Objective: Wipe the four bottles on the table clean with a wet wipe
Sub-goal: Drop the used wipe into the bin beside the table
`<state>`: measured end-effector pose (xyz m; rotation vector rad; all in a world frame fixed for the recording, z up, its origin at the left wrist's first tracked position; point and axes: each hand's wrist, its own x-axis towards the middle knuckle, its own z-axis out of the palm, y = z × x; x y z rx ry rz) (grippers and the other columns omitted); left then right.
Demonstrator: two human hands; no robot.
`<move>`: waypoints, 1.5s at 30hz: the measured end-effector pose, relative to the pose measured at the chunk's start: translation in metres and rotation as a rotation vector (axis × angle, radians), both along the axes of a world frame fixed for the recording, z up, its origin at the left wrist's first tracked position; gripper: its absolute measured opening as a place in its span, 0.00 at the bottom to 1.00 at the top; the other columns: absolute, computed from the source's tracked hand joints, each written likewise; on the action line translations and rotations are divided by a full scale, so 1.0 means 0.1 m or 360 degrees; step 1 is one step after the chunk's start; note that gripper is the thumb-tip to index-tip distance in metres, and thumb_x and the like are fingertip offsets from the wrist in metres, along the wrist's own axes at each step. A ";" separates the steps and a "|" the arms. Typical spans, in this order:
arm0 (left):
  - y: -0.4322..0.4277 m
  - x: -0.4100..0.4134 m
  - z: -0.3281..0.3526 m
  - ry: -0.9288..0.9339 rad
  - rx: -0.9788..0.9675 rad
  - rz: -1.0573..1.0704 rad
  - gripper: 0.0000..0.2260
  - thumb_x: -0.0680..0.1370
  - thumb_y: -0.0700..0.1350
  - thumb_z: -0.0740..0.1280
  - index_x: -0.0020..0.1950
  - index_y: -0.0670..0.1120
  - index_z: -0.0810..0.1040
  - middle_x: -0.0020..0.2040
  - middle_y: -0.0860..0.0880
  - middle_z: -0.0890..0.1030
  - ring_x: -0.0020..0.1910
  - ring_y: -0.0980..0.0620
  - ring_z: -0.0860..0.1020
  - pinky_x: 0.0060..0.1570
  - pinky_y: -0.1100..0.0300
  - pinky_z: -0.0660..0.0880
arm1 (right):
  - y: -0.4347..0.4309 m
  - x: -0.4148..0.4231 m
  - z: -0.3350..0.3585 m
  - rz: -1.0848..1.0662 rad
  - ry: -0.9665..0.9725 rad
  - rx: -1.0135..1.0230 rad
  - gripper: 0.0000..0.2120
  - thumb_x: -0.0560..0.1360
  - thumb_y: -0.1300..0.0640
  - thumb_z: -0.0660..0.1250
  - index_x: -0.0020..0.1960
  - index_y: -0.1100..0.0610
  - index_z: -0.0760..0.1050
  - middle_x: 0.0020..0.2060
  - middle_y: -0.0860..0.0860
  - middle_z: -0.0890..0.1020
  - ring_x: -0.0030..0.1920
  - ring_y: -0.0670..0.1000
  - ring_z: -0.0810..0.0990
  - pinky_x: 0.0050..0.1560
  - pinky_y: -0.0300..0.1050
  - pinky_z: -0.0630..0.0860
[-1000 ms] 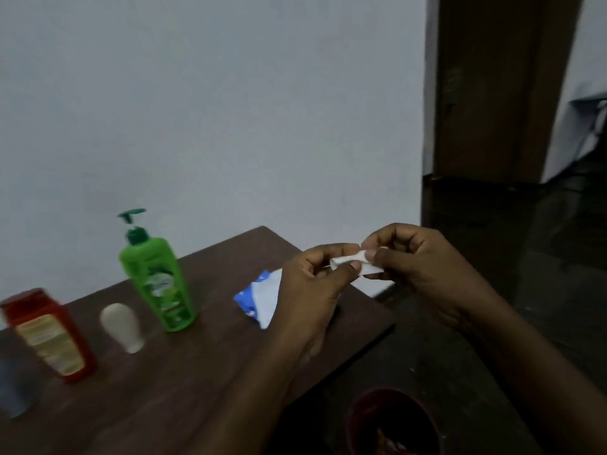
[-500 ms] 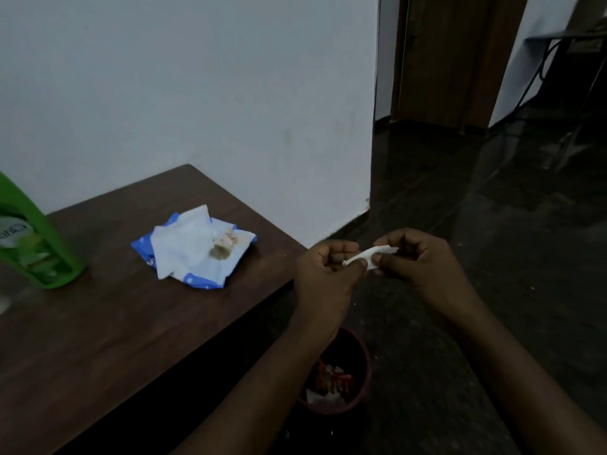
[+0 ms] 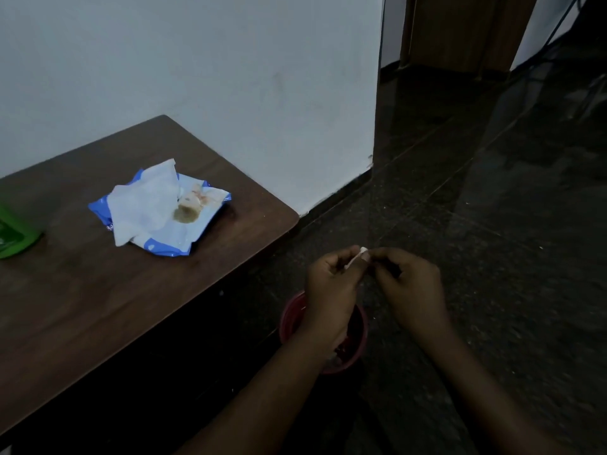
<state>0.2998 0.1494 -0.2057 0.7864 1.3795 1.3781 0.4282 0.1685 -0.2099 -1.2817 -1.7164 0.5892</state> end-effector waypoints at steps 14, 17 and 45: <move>0.05 -0.24 -0.56 -0.0215 -0.0384 0.0210 0.11 0.75 0.32 0.75 0.57 0.40 0.82 0.50 0.42 0.87 0.48 0.48 0.88 0.52 0.53 0.85 | 0.24 -0.15 -0.68 0.0156 0.0363 -0.0643 0.05 0.76 0.63 0.73 0.50 0.54 0.83 0.39 0.50 0.87 0.40 0.46 0.86 0.41 0.43 0.82; 0.05 -0.26 -0.67 -0.0319 -0.0400 0.0165 0.11 0.78 0.31 0.72 0.59 0.41 0.83 0.50 0.44 0.88 0.49 0.49 0.88 0.54 0.53 0.84 | 0.22 -0.23 -0.83 0.0041 0.0091 -0.0515 0.04 0.77 0.58 0.72 0.51 0.51 0.84 0.41 0.45 0.84 0.41 0.42 0.83 0.43 0.46 0.82; 0.33 -1.05 -2.15 -0.0140 -0.0955 0.0068 0.08 0.78 0.32 0.71 0.56 0.40 0.81 0.47 0.42 0.85 0.39 0.50 0.85 0.36 0.59 0.83 | 0.46 -1.12 -2.54 -0.0056 0.0962 -0.1686 0.03 0.74 0.72 0.72 0.46 0.67 0.84 0.35 0.61 0.86 0.31 0.52 0.84 0.29 0.40 0.78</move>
